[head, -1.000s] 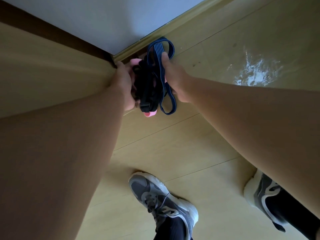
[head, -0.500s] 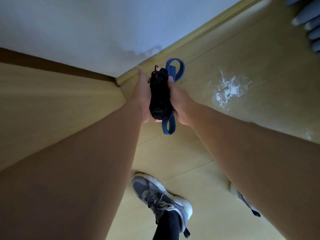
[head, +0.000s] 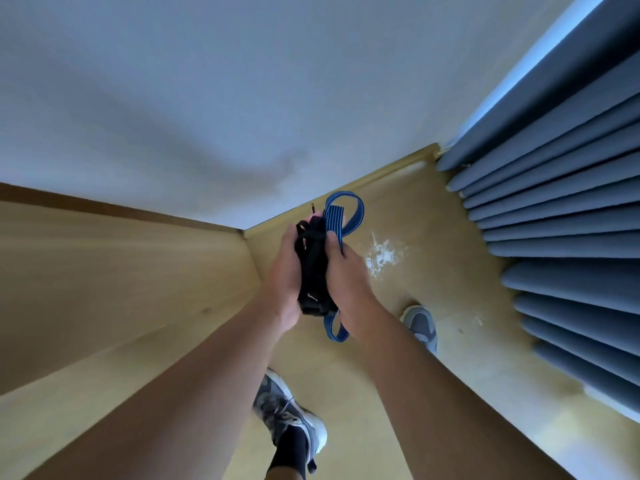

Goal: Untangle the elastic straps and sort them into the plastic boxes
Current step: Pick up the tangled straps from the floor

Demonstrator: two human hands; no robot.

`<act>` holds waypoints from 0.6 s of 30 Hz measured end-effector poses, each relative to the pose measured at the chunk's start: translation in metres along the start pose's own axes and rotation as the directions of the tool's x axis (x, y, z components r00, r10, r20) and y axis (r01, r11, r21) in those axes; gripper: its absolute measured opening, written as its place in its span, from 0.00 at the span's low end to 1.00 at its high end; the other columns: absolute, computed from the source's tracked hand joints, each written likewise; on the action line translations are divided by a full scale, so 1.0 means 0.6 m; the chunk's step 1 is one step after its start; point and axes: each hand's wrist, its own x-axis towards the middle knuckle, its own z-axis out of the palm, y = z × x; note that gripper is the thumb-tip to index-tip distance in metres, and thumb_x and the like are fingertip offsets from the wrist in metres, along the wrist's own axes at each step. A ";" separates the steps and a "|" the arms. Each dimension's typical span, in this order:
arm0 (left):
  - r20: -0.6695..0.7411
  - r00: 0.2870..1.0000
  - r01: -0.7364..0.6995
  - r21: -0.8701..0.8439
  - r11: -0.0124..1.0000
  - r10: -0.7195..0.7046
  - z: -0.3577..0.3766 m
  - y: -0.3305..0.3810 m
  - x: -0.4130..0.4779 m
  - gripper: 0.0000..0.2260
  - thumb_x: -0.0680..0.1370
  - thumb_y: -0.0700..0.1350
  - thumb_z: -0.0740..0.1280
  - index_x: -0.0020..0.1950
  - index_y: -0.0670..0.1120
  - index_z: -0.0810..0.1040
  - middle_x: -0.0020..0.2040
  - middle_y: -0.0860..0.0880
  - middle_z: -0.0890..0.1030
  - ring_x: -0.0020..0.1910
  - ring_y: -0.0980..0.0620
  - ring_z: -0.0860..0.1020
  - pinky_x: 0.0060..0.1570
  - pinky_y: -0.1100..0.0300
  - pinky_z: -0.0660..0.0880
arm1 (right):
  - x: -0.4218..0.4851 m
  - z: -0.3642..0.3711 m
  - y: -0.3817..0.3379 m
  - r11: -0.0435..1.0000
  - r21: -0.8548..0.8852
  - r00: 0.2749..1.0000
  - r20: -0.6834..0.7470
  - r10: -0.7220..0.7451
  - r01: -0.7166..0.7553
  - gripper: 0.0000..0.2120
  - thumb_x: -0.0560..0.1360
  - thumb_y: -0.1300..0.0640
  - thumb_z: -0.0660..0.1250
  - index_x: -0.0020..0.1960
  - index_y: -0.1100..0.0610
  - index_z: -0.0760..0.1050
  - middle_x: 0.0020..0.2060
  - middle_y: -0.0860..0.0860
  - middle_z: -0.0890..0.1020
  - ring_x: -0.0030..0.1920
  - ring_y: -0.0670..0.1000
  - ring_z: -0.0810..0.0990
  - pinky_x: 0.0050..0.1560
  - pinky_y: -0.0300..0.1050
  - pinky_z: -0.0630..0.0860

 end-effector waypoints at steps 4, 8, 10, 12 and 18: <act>0.030 0.997 -0.072 0.013 0.997 0.071 0.058 0.072 -0.140 0.23 0.82 0.66 0.50 0.61 0.63 0.83 0.61 0.53 0.85 0.59 0.51 0.84 0.53 0.52 0.80 | -0.127 -0.040 -0.110 0.994 0.096 0.999 -0.020 -0.047 0.049 0.19 0.81 0.37 0.56 0.54 0.46 0.82 0.49 0.48 0.85 0.50 0.51 0.85 0.55 0.54 0.82; 0.071 0.991 -0.117 -0.001 0.993 0.116 0.097 0.140 -0.291 0.22 0.81 0.66 0.52 0.60 0.63 0.84 0.60 0.53 0.85 0.55 0.52 0.85 0.47 0.55 0.82 | -0.260 -0.064 -0.206 0.982 0.161 0.995 0.006 -0.101 0.098 0.19 0.79 0.37 0.59 0.55 0.46 0.83 0.48 0.46 0.86 0.50 0.49 0.85 0.53 0.51 0.82; 0.094 0.982 -0.162 -0.014 0.987 0.163 0.108 0.170 -0.376 0.22 0.80 0.66 0.54 0.60 0.60 0.84 0.61 0.51 0.85 0.58 0.50 0.85 0.53 0.52 0.81 | -0.339 -0.072 -0.249 0.974 0.176 0.988 0.032 -0.150 0.142 0.20 0.77 0.36 0.59 0.56 0.47 0.82 0.50 0.47 0.87 0.52 0.50 0.86 0.55 0.53 0.82; 0.133 0.969 -0.209 -0.015 0.978 0.210 0.115 0.195 -0.457 0.22 0.80 0.66 0.56 0.61 0.58 0.84 0.62 0.49 0.84 0.60 0.49 0.84 0.57 0.51 0.80 | -0.412 -0.076 -0.281 0.962 0.187 0.976 0.042 -0.212 0.201 0.18 0.76 0.37 0.60 0.54 0.45 0.82 0.49 0.46 0.87 0.51 0.50 0.86 0.56 0.54 0.82; 0.180 0.928 -0.320 -0.066 0.945 0.327 0.098 0.225 -0.661 0.20 0.79 0.65 0.62 0.66 0.59 0.81 0.64 0.52 0.83 0.63 0.51 0.82 0.59 0.52 0.79 | -0.602 -0.049 -0.329 0.920 0.192 0.934 0.041 -0.354 0.341 0.14 0.76 0.37 0.61 0.50 0.42 0.82 0.45 0.42 0.87 0.50 0.48 0.86 0.52 0.52 0.82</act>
